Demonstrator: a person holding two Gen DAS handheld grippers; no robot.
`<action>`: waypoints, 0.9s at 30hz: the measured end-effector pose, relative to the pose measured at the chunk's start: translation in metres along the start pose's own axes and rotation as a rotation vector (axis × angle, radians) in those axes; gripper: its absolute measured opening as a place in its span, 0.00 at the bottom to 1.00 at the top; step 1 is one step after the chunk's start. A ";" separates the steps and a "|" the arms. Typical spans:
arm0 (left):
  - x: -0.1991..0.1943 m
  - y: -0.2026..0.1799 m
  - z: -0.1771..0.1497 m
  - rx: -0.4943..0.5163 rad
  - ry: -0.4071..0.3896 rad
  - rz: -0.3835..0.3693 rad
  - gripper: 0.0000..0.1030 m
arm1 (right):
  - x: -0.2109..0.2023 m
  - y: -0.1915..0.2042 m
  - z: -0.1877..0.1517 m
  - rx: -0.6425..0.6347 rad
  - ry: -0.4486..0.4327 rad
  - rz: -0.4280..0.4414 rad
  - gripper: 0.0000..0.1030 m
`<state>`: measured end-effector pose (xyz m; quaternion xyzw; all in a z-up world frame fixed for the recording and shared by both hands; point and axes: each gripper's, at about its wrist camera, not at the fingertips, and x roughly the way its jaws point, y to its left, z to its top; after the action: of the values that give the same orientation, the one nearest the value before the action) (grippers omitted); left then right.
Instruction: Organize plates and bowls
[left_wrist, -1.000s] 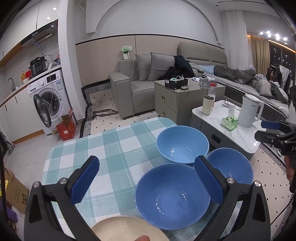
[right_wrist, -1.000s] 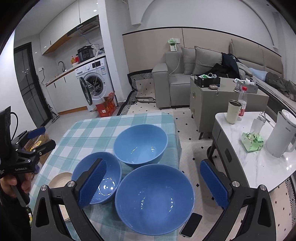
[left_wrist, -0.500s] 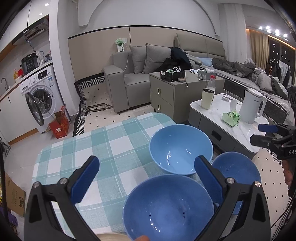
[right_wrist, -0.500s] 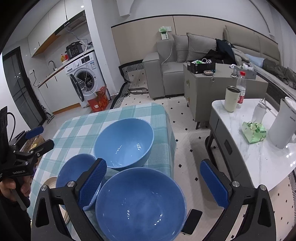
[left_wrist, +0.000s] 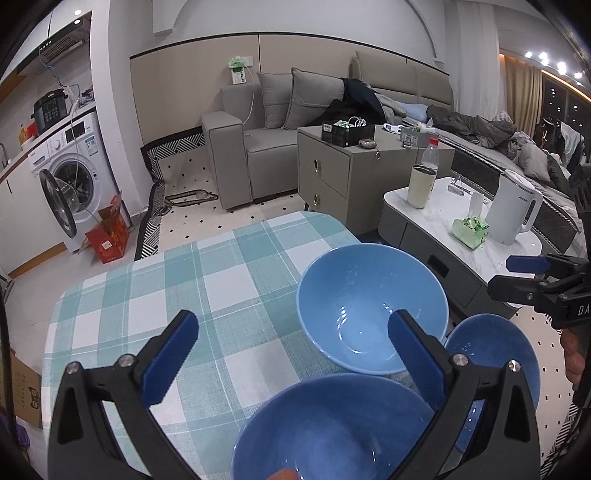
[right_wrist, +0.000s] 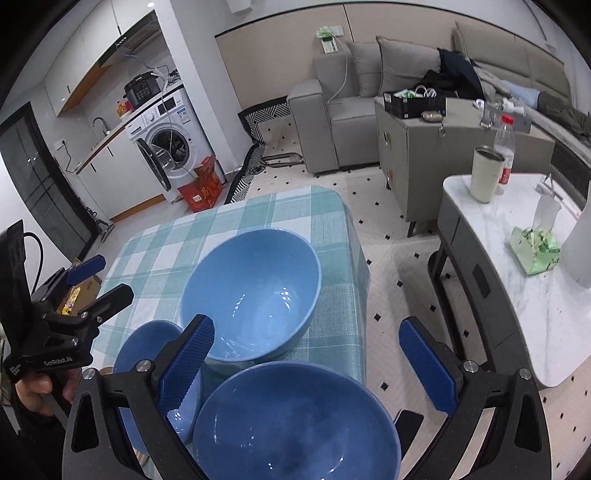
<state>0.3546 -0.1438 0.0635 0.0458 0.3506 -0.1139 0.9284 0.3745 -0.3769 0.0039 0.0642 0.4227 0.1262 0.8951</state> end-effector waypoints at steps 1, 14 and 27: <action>0.005 0.001 0.000 -0.002 0.003 -0.001 1.00 | 0.005 -0.003 0.001 0.016 0.012 0.010 0.99; 0.058 0.007 0.000 -0.024 0.110 -0.029 1.00 | 0.058 -0.019 0.009 0.115 0.129 0.030 0.85; 0.081 0.004 -0.003 -0.005 0.186 -0.063 0.72 | 0.084 -0.018 0.007 0.140 0.200 0.059 0.69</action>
<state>0.4129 -0.1543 0.0073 0.0425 0.4368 -0.1375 0.8880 0.4346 -0.3702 -0.0578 0.1260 0.5156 0.1283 0.8378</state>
